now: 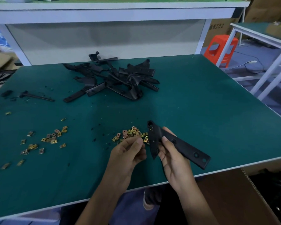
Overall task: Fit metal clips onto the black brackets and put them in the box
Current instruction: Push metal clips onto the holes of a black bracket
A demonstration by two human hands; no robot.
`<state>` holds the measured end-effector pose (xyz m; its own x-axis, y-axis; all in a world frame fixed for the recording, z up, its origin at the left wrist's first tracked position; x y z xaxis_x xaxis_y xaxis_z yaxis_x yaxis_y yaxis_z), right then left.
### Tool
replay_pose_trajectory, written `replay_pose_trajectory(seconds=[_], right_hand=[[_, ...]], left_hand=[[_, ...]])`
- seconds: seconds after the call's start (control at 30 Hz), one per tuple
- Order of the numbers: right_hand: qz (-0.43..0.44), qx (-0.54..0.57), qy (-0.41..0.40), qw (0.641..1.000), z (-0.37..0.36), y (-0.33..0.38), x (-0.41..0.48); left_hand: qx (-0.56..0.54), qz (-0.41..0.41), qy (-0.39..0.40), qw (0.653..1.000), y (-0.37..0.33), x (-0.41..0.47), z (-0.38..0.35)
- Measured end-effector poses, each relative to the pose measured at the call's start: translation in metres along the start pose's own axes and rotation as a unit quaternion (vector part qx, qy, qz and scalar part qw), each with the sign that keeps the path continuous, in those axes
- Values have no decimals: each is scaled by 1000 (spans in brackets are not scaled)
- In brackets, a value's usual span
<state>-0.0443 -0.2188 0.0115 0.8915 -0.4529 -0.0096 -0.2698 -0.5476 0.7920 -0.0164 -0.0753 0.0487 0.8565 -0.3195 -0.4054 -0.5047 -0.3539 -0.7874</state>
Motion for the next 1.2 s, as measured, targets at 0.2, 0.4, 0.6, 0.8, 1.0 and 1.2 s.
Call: replay_pose_trajectory(seconds=[0.2,0.4,0.6,0.8,1.0,1.2], right_hand=[[3,3,2,1000,2,-1,0],[-1,-7,4,1000,3,-2,0],[10,-13,14,1000,2,-2,-1],[12,-32,42,999,1,-2,-4],[-11,-48,85,995,-2,-1,-5],[-7,-34,75,997,-2,-2,-3]], left_hand=[[-32,15,14,999,1,-2,-4],[-16,20,13,1000,1,-6,-11],[-37,38,32,998,2,-6,-11],[13,96,69,993,-4,-1,4],[116,127,144,975,-19,4,12],[151,120,154,969,-20,8,10]])
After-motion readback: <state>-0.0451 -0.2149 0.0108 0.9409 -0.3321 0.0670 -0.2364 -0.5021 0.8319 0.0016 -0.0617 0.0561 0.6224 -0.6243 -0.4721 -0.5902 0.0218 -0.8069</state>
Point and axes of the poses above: each hand's wrist, its own x-axis towards the middle knuckle, its own z-axis out of the back of the hand, y = z × x, the point moved 1 cm from there along x, towards the middle knuckle, and after that the axes turned 8 degrees about z, right-handed, at the moved point
